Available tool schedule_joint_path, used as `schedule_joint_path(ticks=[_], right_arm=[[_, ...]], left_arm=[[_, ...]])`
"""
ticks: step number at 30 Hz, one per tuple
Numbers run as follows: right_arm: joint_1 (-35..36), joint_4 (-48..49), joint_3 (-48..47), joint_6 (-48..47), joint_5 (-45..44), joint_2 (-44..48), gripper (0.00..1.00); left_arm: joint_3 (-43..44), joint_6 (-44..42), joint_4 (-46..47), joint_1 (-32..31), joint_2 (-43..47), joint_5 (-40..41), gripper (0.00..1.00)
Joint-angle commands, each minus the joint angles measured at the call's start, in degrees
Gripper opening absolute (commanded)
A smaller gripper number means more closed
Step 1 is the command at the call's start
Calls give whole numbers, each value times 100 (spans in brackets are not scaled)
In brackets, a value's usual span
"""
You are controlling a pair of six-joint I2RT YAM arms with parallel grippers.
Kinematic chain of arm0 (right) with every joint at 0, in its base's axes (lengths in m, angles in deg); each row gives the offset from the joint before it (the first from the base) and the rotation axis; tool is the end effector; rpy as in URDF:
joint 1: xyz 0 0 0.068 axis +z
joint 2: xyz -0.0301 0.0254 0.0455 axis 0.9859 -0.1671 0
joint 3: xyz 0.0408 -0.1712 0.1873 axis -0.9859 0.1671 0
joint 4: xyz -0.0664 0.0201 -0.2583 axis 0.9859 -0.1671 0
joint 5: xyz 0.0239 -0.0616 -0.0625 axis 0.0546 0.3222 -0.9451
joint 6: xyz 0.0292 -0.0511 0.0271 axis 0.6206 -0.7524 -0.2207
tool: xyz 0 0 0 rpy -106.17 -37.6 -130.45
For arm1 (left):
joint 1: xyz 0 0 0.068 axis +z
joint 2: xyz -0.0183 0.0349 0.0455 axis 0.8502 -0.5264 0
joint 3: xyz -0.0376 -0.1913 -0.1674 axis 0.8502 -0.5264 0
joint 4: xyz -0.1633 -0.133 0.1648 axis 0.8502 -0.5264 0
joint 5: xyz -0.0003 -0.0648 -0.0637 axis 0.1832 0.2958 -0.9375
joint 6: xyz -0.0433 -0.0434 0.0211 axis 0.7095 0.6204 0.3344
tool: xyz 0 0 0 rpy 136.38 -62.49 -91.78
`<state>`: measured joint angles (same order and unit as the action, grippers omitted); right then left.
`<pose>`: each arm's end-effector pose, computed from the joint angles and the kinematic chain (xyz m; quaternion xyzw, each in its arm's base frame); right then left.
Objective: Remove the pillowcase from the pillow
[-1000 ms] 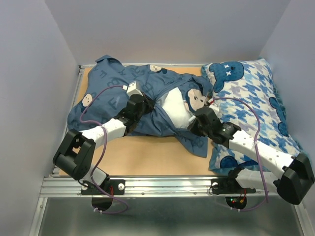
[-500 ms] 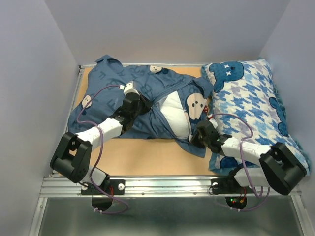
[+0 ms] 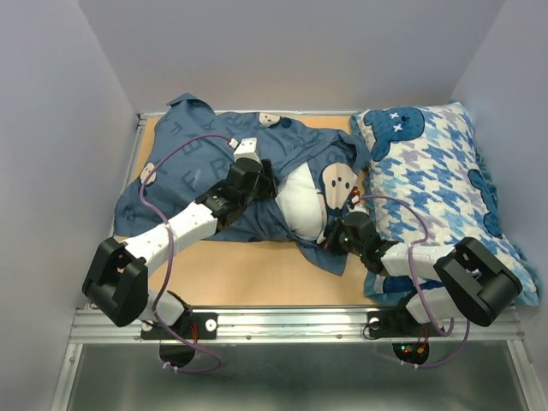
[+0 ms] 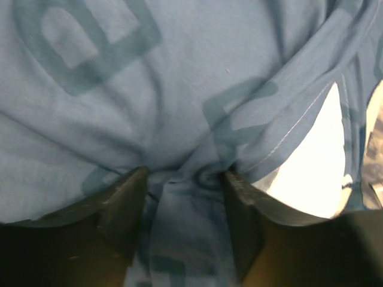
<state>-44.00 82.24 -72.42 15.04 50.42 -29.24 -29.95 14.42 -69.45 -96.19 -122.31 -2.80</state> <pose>0.2035 0.1532 0.1014 0.1094 0.8821 0.3351 0.3125 0.2782 -0.2021 0.2591 0.0040 0.8229 -0.2263 0.5212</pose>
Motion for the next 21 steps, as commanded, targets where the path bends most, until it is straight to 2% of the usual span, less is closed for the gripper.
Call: schedule_joint_path(ticks=[1,4,11,17,21], right_arm=[[9,664,48,-182,282,166,1],[9,672,13,-182,334,227,1],[9,611,-75,-147,352,351,0],[9,506,-163,-121,370,395,1],[9,444,-163,-121,352,421,0]], left_arm=[[477,-564,-1151,-221,277,432,70],[969,-704,-1626,-449,330,590,74],[1848,-705,-2426,-1669,348,1170,77],[1937,-432,-2427,-2225,155,1188,79],[1806,-283,-2086,-2453,-205,890,79]])
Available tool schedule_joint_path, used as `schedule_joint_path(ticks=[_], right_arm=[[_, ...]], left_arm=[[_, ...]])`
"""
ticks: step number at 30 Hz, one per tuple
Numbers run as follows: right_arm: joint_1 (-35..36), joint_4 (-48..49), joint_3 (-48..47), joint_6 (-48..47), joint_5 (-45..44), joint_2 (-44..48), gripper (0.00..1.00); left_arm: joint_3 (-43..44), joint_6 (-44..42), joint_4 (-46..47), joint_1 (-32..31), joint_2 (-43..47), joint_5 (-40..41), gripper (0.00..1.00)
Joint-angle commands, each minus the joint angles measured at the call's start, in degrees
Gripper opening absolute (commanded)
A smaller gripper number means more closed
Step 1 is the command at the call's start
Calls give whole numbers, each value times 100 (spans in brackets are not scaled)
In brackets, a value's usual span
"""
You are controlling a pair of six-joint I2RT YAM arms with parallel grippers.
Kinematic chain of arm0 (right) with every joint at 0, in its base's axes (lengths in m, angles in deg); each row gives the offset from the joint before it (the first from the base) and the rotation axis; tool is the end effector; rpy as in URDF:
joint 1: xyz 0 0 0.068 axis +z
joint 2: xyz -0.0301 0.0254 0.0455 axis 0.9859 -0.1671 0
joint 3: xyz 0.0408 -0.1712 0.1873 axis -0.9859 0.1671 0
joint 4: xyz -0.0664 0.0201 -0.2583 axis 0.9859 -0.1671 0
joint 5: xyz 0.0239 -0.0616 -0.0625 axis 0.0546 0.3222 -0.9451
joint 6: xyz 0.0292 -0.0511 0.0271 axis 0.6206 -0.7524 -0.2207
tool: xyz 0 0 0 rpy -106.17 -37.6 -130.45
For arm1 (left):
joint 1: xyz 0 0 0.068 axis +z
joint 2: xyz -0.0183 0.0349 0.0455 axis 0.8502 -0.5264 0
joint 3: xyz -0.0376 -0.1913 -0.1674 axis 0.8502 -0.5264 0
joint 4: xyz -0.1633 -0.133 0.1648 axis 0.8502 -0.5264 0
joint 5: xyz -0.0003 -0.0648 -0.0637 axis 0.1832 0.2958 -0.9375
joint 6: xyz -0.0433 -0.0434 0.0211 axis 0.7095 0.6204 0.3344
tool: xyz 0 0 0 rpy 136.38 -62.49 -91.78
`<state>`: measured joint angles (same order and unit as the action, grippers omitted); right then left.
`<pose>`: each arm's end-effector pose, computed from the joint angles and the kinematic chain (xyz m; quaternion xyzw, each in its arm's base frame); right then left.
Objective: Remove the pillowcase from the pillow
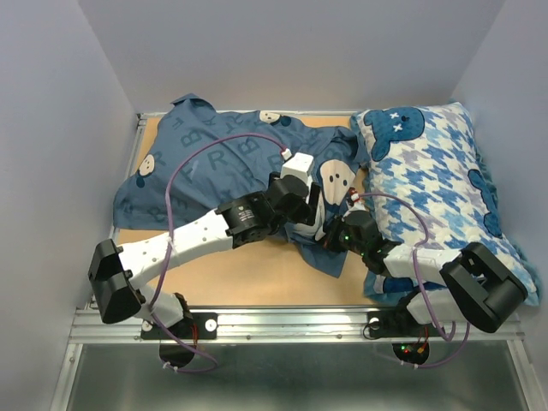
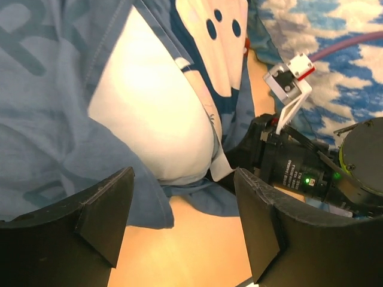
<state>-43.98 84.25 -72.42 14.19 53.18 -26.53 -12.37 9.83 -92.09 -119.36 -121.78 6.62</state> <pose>0.2040 0.1567 0.1163 0.0874 0.8643 0.3723 0.3266 0.1810 -0.2876 0.3321 0.1675 0.8205 -0.2281 0.4966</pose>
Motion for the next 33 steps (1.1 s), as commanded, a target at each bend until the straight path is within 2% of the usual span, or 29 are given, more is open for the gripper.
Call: schedule_joint_path(ticks=[1,7,12,19,22,24,26,27,28,29,33], right_arm=[[16,217,-155,-27,68,159,1],[7,76,-128,-18,-20,290,1],[7,-100,-155,-44,-81,457,1],[7,-363,-128,-123,-196,712,1],[7,-521,-146,-141,-213,791,1],[7,-600,-155,-150,-240,853,1],[7,-671,-181,-167,-266,906,0],[16,-697,-181,-185,-284,958,0],[7,-759,-198,-185,-336,985,0],[7,-794,-207,-211,-354,1011,0],[7,-1039,-251,-141,-468,959,1]], left_arm=[[22,194,276,-215,-302,-96,79],[21,396,479,-216,-978,413,83],[258,650,146,-198,-1803,903,86],[83,862,127,-49,-1955,1397,88],[22,731,381,144,-1963,1257,87],[65,564,522,215,-2042,1100,76],[153,467,558,294,-2130,1002,60],[232,414,576,364,-2165,941,36],[320,344,619,425,-2183,845,4],[364,317,620,452,-2183,800,0],[671,194,629,697,-1894,573,0]])
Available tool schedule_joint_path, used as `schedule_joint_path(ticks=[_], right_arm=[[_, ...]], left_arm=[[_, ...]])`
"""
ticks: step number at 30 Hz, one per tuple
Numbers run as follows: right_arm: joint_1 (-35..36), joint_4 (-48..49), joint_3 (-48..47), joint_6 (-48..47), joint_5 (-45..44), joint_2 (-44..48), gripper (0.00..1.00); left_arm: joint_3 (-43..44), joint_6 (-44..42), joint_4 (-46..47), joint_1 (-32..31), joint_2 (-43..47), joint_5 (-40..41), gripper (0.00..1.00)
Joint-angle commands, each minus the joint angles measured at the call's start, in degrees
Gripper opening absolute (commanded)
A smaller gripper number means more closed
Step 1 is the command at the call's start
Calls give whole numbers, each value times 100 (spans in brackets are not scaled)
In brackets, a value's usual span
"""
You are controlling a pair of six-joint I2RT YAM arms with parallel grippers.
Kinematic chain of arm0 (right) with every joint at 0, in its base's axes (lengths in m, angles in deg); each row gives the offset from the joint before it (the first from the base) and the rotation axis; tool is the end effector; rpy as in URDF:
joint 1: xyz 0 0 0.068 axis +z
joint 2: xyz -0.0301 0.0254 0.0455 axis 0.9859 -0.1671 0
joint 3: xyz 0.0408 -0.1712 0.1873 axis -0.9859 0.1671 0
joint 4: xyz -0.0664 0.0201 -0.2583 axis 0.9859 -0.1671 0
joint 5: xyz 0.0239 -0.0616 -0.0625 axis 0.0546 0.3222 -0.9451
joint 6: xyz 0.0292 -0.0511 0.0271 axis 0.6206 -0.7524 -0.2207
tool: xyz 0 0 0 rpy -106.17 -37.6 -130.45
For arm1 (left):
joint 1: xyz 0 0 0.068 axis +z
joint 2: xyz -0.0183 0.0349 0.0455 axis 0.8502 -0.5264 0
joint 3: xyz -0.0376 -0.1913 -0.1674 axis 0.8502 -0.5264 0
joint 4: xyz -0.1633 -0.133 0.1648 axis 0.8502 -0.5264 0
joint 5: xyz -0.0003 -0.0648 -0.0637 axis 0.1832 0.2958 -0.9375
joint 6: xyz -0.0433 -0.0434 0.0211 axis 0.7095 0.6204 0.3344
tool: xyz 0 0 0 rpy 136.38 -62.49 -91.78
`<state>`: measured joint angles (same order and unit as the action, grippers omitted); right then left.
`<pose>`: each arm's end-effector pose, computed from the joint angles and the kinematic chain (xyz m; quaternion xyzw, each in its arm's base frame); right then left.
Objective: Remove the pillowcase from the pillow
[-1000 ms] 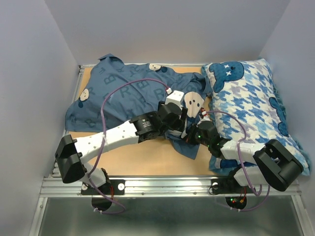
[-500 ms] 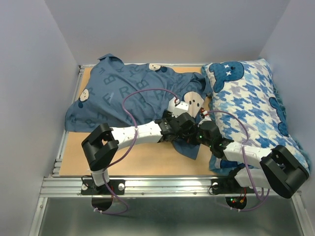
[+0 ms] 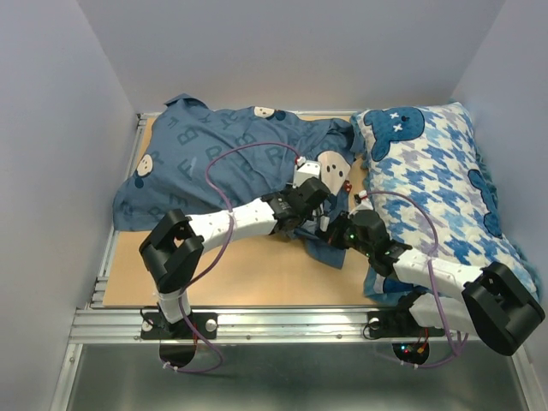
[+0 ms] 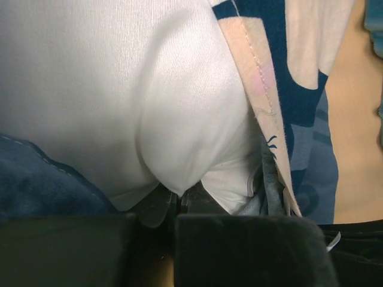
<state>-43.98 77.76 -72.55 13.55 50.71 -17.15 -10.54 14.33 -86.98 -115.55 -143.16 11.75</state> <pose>0.1982 0.1496 0.1427 0.0909 0.8511 0.3726 0.3586 0.2401 -0.3302 0.2204 0.1235 0.8780 -0.1168 0.4475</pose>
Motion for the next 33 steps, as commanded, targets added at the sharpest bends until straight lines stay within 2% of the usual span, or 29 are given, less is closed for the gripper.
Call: schedule_joint_path(ticks=[1,6,11,15,16,21,23,26,29,32,33], right_arm=[[7,-409,-229,-60,-230,-14,1],[16,-453,-1,107,-476,-67,0],[7,-496,8,133,-686,-216,1],[7,-497,-228,142,-819,-716,1],[-2,-505,-464,46,-862,-970,1],[-300,-857,-1573,-262,-829,-1894,1],[-555,-857,-1871,-262,-609,-2166,1],[-661,-848,-2144,-306,-652,-2308,1],[-748,-866,-2320,-332,-556,-2439,10],[-793,-875,-2391,-517,-110,-2318,16],[-793,-866,-2339,-561,6,-2221,25]], left_arm=[[549,-283,134,405,314,-64,0],[918,-440,153,1116,771,-671,0],[1200,-573,-67,1547,1009,-1023,0],[1227,-669,-252,1619,1281,-1365,0],[1201,-678,-348,1619,1429,-1688,0],[429,-477,-533,1610,2352,-2455,0],[-369,-302,-665,1601,2967,-2570,0],[-969,-134,-744,1592,3706,-2720,0],[-1881,103,-771,1566,4207,-2728,0],[-2331,323,-499,1557,4445,-2912,0],[-2568,376,-403,1540,4454,-2965,0]])
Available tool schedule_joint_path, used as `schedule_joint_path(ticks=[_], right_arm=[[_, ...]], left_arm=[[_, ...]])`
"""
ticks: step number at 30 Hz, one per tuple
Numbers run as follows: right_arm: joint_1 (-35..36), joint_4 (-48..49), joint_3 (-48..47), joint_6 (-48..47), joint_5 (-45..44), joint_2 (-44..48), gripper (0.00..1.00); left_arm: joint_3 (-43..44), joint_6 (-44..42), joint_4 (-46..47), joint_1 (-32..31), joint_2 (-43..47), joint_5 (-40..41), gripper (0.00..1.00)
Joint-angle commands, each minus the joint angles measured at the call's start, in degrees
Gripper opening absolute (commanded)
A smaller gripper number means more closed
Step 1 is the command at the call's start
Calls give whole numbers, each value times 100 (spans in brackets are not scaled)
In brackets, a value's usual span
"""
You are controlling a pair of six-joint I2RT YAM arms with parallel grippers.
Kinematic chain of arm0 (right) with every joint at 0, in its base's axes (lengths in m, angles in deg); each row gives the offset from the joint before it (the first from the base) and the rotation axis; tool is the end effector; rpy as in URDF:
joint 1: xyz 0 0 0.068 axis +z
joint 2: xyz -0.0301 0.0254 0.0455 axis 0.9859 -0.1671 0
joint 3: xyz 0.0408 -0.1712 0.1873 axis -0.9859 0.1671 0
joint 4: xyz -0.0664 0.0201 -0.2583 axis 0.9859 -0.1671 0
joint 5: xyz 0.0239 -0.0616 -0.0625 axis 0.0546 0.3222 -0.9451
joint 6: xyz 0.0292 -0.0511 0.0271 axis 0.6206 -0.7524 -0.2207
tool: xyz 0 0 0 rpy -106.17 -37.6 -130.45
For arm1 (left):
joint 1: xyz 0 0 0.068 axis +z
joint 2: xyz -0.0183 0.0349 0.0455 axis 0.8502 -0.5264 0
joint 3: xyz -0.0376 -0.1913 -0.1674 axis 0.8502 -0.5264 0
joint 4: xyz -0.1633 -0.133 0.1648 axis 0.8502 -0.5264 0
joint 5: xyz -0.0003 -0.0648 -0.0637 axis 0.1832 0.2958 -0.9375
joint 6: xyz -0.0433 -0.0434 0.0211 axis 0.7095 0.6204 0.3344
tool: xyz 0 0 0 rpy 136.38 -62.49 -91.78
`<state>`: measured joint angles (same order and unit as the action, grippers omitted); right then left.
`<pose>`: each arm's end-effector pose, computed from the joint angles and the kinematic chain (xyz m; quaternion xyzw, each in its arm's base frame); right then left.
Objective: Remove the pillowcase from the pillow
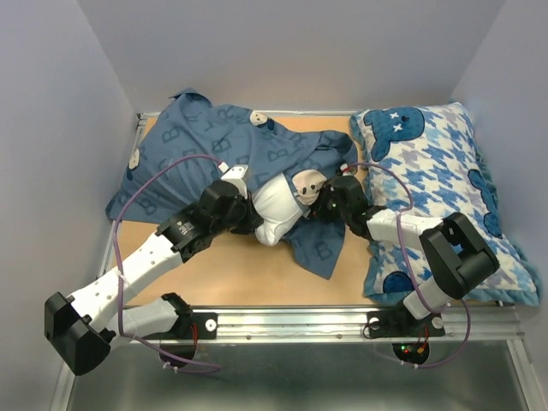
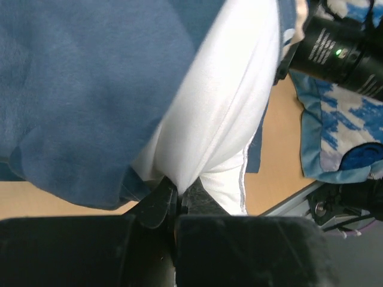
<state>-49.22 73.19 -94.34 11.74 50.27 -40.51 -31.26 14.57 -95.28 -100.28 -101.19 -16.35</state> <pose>0.2859 0.1758 0.1463 0.1235 0.8737 0.3179 0.3469 0.1913 -0.1727 0.3033 0.1023 0.8482 -0.3018 0.4232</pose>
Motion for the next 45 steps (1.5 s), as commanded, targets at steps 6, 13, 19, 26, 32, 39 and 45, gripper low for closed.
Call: schedule_joint_path(ticks=[6,13,19,26,32,39,45], right_arm=[[-268,-681,332,-766,552,1371,55],[-172,-1938,254,-1126,579,3024,68],[214,-2219,-800,-1688,184,2429,72],[558,-2299,-1530,-2040,-492,1611,73],[664,-2404,-1758,-2093,-950,1216,70],[620,-3177,-2330,-2146,-3075,829,29],[137,-3520,-3033,-2260,-3702,434,21]], left_arm=[[-779,511,973,-41,30,-199,0],[-639,458,1255,-41,-313,-234,0],[-525,449,1361,-67,-471,-287,0],[-428,423,1343,-94,-551,-322,0],[-375,396,1273,-138,-480,-357,0],[-164,194,711,-164,-121,-226,0],[-76,202,201,-173,424,-15,0]])
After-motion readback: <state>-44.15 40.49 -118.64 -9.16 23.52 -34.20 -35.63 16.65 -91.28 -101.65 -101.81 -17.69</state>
